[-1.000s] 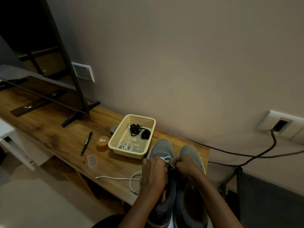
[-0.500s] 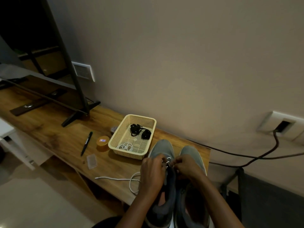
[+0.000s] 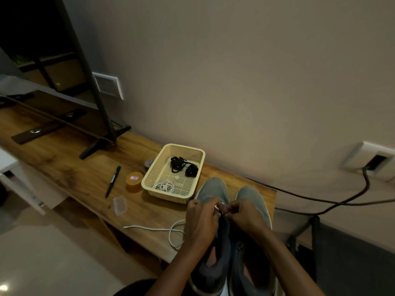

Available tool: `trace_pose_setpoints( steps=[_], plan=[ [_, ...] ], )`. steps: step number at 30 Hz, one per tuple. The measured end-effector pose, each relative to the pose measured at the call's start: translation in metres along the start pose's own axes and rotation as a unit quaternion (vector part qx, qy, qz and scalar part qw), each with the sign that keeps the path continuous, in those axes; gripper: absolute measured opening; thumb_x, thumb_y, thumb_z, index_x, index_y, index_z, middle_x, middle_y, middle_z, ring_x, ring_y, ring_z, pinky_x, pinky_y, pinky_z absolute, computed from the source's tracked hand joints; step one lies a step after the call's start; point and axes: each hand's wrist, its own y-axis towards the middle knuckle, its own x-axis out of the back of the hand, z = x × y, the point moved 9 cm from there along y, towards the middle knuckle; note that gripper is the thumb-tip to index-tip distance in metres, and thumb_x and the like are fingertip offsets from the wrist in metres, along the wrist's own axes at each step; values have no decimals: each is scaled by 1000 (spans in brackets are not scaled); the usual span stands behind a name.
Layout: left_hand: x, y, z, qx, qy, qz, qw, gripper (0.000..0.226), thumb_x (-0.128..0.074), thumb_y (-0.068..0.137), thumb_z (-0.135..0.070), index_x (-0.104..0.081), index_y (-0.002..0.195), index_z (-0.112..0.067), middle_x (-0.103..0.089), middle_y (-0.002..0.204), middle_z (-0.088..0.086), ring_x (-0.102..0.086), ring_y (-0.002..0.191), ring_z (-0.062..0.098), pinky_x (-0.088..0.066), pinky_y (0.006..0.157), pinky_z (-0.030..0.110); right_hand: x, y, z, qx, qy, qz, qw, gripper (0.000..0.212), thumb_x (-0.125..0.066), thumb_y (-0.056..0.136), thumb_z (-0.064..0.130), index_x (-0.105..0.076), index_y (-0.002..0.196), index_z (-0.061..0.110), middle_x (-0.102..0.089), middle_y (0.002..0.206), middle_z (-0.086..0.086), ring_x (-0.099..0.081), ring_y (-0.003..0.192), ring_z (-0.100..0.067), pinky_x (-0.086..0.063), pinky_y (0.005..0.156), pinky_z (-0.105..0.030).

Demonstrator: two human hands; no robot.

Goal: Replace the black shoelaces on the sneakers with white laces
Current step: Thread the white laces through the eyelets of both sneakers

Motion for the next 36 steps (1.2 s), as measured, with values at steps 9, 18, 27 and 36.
trace_pose_setpoints(
  steps=[9,18,27,36],
  plan=[
    [11,2,-9,-46,43,-11,998,29,-62,86,-31,-56,114,-37,-67,102,-13,-53,100,4,-19,84,18,2,3,7,13,-71,-34,997,24,-54,87,4,-55,66,15,-55,67,1,-50,64,-10,-37,57,-19],
    [22,1,-8,4,58,8,998,29,-61,85,-33,-57,113,-35,-65,104,-12,-53,104,6,-14,78,26,17,-1,-2,-76,137,24,987,18,-42,89,-8,-43,80,8,-63,73,-18,-63,64,-28,-53,57,-34],
    [13,-12,7,107,92,80,987,43,-43,88,-62,-72,95,-31,-18,154,-16,3,143,17,9,108,50,13,15,12,73,-265,-46,960,11,-71,76,31,-73,83,24,-64,101,3,-51,105,-23,-40,87,-28],
    [11,-16,3,123,117,63,983,31,-50,85,-50,-71,87,-29,-8,158,-13,15,143,21,19,103,53,70,8,-1,23,-130,-129,983,17,-73,76,22,-67,65,33,-67,102,1,-53,108,-28,-41,92,-36]
  ],
)
